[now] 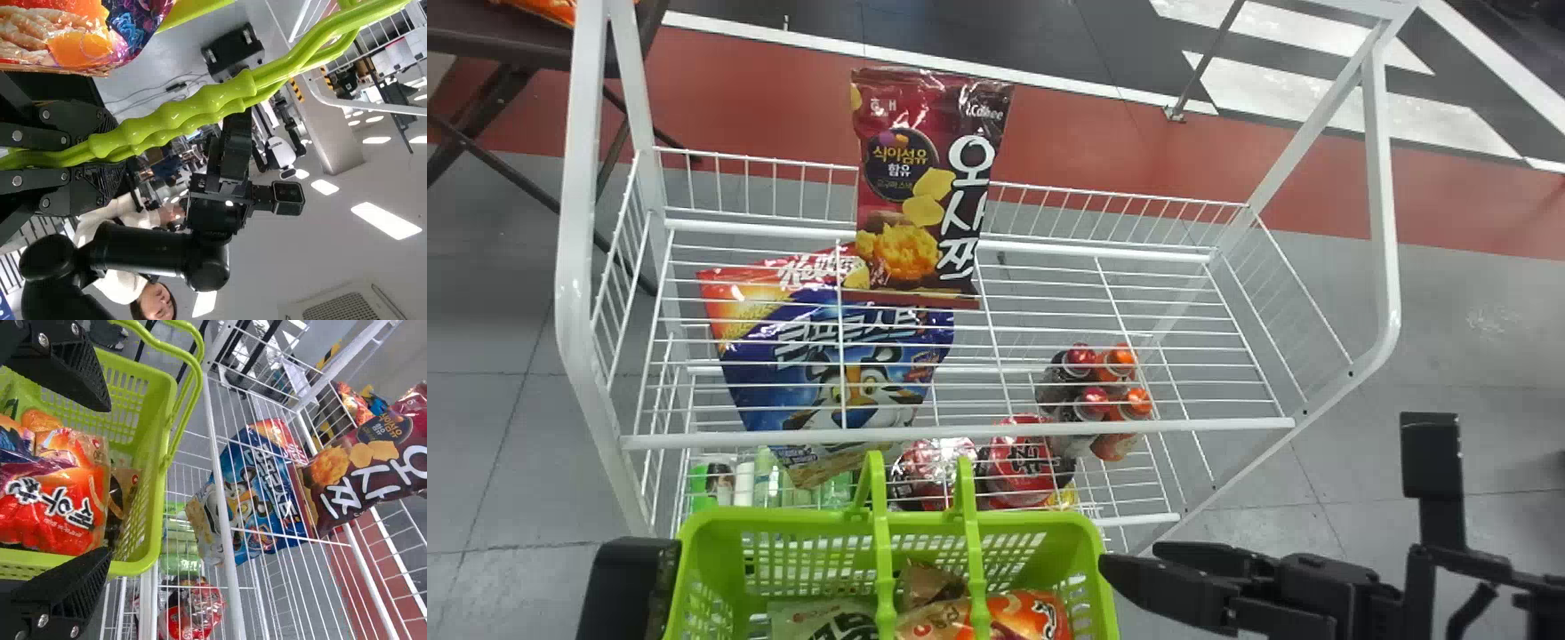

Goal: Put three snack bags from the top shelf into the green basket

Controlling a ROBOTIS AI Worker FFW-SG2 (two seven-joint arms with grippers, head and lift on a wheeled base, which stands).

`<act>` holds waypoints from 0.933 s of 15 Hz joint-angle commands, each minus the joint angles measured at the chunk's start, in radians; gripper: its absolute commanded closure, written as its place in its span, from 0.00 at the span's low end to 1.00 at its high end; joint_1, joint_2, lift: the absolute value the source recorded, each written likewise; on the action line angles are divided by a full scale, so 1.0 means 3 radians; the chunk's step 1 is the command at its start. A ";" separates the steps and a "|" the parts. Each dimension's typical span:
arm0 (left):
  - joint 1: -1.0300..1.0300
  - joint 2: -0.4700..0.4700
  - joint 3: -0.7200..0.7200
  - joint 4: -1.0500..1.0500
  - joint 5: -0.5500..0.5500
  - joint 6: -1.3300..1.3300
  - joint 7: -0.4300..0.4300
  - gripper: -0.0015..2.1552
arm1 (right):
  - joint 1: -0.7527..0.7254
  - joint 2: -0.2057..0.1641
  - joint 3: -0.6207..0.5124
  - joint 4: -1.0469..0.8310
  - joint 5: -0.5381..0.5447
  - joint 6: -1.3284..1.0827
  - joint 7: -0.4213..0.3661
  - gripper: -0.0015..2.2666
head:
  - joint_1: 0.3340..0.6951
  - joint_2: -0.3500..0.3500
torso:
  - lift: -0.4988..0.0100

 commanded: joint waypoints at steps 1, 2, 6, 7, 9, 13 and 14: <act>-0.0007 0.0000 -0.0007 0.0030 -0.0002 -0.0038 0.0000 0.76 | 0.0084 0.0027 0.0491 0.0135 0.0732 -0.1451 0.0029 0.03 | 1.00 0.00 | 0.89; -0.0007 0.0000 -0.0012 0.0046 -0.0002 -0.0059 -0.0005 0.76 | 0.0151 0.0017 0.0793 0.0289 0.1080 -0.2504 0.0004 0.03 | 1.00 0.00 | 0.89; -0.0048 0.0005 -0.0043 0.0081 -0.0007 -0.0069 -0.0020 0.76 | 0.0294 0.0012 0.1483 0.0457 0.1760 -0.3834 -0.0334 0.03 | 1.00 0.00 | 0.89; -0.0059 0.0010 -0.0043 0.0107 -0.0002 -0.0069 -0.0020 0.76 | 0.0386 0.0012 0.1647 0.0498 0.1965 -0.4151 -0.0441 0.03 | 1.00 0.00 | 0.89; -0.0084 0.0031 -0.0063 0.0117 0.0004 -0.0069 -0.0025 0.76 | 0.0591 0.0037 0.1846 0.0626 0.2134 -0.4672 -0.0625 0.03 | 1.00 0.00 | 0.89; -0.0069 0.0051 -0.0058 0.0112 0.0014 -0.0059 0.0005 0.76 | 0.1087 0.0047 0.1800 0.0657 0.1980 -0.5133 -0.0733 0.03 | 1.00 0.00 | 0.89; -0.0074 0.0056 -0.0058 0.0107 0.0014 -0.0059 0.0005 0.76 | 0.1240 0.0047 0.1718 0.0647 0.1868 -0.5235 -0.0733 0.03 | 1.00 0.00 | 0.89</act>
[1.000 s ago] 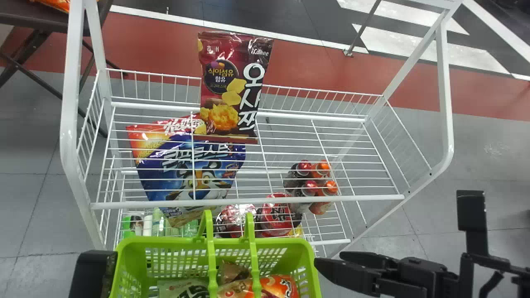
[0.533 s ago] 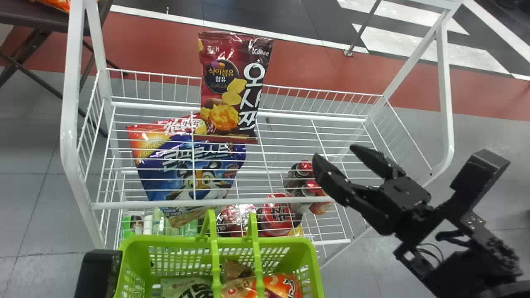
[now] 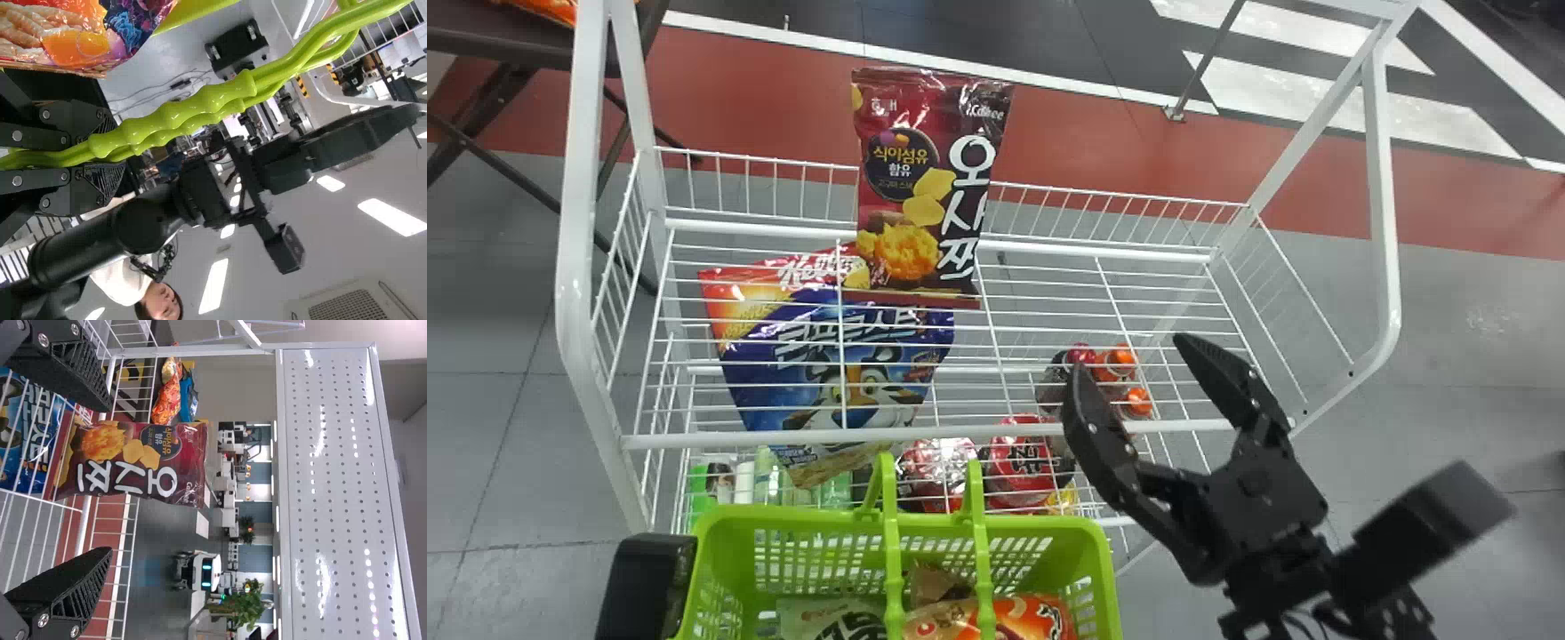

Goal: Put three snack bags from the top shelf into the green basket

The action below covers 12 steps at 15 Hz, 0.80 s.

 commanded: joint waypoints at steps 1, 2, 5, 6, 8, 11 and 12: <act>-0.0004 0.0012 0.0002 -0.0004 0.0001 -0.0001 -0.0001 0.76 | 0.0305 -0.0001 -0.0156 -0.0021 -0.0198 -0.0194 0.0003 0.03 | 1.00 0.00 | 0.89; -0.0004 0.0017 0.0013 -0.0004 0.0006 -0.0001 -0.0006 0.76 | 0.0402 -0.0001 -0.0253 -0.0021 -0.0316 -0.0204 0.0023 0.03 | 1.00 0.00 | 0.89; 0.0006 0.0027 0.0028 -0.0010 0.0036 -0.0001 -0.0021 0.76 | 0.0514 -0.0001 -0.0355 -0.0011 -0.0434 -0.0296 0.0049 0.03 | 1.00 0.00 | 0.89; 0.0011 0.0027 0.0028 -0.0015 0.0036 -0.0011 -0.0021 0.76 | 0.0519 -0.0001 -0.0345 -0.0031 -0.0429 -0.0327 0.0054 0.03 | 1.00 0.00 | 0.89; 0.0037 0.0022 0.0028 -0.0045 0.0036 -0.0011 -0.0026 0.76 | 0.0514 -0.0001 -0.0314 -0.0067 -0.0434 -0.0327 0.0049 0.03 | 1.00 0.00 | 0.89; 0.0093 0.0022 0.0048 -0.0096 0.0036 -0.0022 -0.0021 0.76 | 0.0499 -0.0037 -0.0294 -0.0067 -0.0434 -0.0327 0.0049 0.03 | 1.00 0.00 | 0.89; 0.0093 0.0022 0.0048 -0.0102 0.0031 -0.0022 -0.0016 0.76 | 0.0494 -0.0042 -0.0289 -0.0067 -0.0434 -0.0327 0.0049 0.03 | 1.00 0.00 | 0.89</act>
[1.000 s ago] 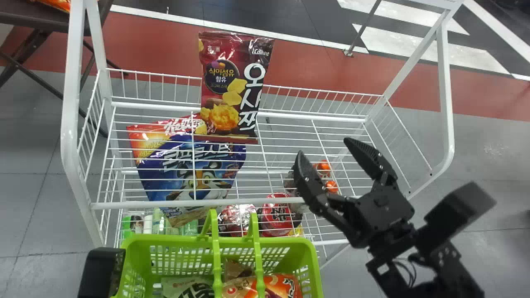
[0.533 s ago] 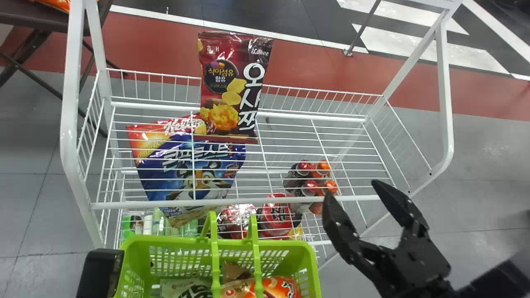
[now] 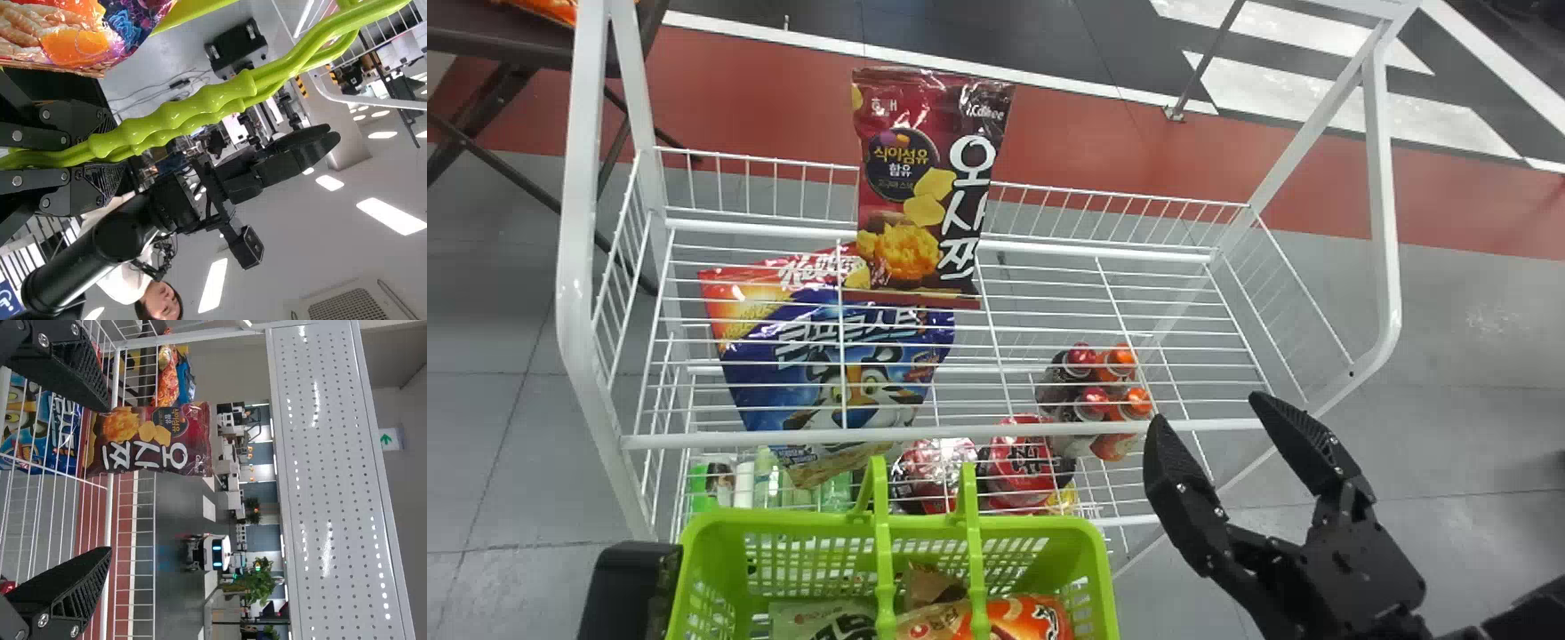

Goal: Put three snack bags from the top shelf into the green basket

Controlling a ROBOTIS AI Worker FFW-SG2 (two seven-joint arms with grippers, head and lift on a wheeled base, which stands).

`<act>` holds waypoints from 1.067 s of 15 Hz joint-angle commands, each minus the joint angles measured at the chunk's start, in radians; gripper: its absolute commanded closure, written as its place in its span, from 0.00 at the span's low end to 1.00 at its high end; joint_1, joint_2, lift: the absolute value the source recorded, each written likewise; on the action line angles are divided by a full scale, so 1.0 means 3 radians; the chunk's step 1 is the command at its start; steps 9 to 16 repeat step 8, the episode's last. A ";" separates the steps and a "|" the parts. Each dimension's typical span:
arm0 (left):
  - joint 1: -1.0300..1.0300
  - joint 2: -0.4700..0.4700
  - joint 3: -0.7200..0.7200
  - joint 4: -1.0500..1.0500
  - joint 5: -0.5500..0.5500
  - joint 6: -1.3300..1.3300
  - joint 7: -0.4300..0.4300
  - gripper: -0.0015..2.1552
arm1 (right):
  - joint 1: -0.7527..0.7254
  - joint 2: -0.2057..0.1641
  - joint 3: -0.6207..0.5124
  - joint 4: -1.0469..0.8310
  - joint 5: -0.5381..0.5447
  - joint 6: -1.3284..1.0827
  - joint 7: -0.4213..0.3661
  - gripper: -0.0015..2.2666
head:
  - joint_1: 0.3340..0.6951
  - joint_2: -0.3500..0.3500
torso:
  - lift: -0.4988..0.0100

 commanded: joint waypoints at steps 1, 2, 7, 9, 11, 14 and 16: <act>0.0007 -0.0005 0.0002 -0.0011 -0.0005 -0.0001 0.0003 0.76 | -0.0006 -0.0010 0.0005 -0.0001 -0.0001 0.0000 0.0005 0.03 | 1.00 0.00 | 0.89; 0.0012 -0.0005 0.0002 -0.0011 -0.0010 -0.0001 0.0003 0.76 | -0.0011 -0.0010 0.0005 -0.0001 -0.0001 0.0000 0.0005 0.03 | 1.00 0.00 | 0.89; 0.0012 -0.0005 0.0002 -0.0011 -0.0010 -0.0001 0.0003 0.76 | -0.0016 -0.0025 0.0005 0.0009 -0.0011 0.0000 0.0020 0.03 | 1.00 0.00 | 0.89; 0.0007 -0.0005 0.0002 -0.0011 -0.0010 -0.0001 0.0003 0.76 | -0.0016 -0.0031 0.0005 0.0009 -0.0016 0.0000 0.0025 0.03 | 1.00 0.00 | 0.89; 0.0007 -0.0005 0.0002 -0.0011 -0.0010 -0.0001 0.0003 0.76 | -0.0016 -0.0031 0.0005 0.0009 -0.0016 0.0000 0.0025 0.03 | 1.00 0.00 | 0.89; 0.0007 -0.0005 0.0002 -0.0011 -0.0010 -0.0001 0.0003 0.76 | -0.0016 -0.0031 0.0005 0.0009 -0.0016 0.0000 0.0025 0.03 | 1.00 0.00 | 0.89; 0.0007 -0.0005 0.0002 -0.0011 -0.0010 -0.0001 0.0003 0.76 | -0.0016 -0.0031 0.0005 0.0009 -0.0016 0.0000 0.0025 0.03 | 1.00 0.00 | 0.89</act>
